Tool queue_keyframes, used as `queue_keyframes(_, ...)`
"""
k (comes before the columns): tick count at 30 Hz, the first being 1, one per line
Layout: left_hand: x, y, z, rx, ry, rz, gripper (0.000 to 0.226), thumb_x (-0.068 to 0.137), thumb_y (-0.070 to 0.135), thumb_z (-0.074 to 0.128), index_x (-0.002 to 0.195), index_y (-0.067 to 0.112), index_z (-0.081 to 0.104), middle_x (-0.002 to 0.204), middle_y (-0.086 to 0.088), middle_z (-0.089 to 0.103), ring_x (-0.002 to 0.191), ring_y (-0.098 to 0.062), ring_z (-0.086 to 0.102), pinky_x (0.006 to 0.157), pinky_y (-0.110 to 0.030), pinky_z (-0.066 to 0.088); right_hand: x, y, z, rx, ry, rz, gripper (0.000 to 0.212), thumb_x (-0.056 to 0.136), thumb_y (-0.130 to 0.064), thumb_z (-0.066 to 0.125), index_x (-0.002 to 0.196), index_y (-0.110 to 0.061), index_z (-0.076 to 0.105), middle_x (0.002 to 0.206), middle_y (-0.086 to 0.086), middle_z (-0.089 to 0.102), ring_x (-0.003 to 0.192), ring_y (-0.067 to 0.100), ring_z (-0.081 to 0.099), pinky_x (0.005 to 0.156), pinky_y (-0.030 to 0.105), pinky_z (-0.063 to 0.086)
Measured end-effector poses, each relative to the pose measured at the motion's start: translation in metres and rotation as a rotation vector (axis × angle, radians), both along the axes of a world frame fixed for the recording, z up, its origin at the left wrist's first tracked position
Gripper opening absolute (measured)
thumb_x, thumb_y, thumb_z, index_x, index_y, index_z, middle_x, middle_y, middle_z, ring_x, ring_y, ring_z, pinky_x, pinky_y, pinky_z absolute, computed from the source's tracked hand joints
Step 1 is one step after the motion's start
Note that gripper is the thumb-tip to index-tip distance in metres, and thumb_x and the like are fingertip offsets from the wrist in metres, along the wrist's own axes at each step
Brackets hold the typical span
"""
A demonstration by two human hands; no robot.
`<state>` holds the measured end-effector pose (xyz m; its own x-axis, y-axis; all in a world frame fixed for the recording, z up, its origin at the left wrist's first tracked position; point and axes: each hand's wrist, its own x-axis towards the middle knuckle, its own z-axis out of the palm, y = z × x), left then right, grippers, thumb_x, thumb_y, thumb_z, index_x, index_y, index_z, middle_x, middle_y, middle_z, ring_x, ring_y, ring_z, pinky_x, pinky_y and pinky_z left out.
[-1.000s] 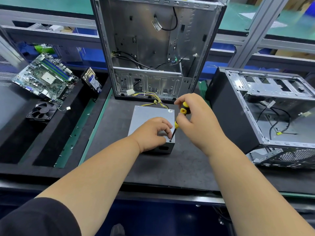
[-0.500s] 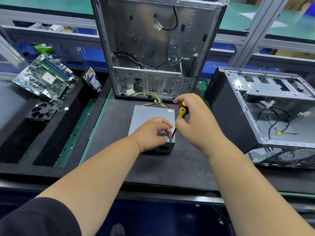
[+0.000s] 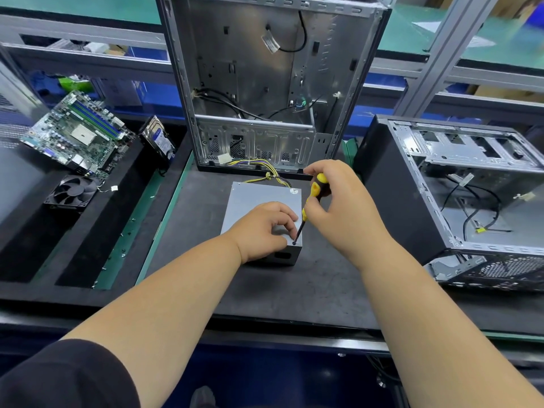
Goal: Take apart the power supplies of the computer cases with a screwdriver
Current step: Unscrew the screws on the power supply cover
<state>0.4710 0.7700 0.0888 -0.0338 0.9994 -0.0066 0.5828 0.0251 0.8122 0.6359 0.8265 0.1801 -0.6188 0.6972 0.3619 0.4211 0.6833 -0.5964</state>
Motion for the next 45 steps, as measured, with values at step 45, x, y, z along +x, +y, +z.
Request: queue_keyframes(45, 0.0035, -0.0005, 0.0026, 0.042, 0.083, 0.002, 0.025, 0.069, 0.015, 0.086, 0.077, 0.032, 0.070, 0.105, 0.019, 0.052, 0.111, -0.012, 0.051, 0.101, -0.035, 0.043, -0.0011, 0.0027, 0.0017, 0.059, 0.022, 0.046, 0.026, 0.085, -0.020, 0.079, 0.108, -0.018, 0.067, 0.093, -0.007, 0.052, 0.081, 0.006, 0.050, 0.072, 0.017, 0.042)
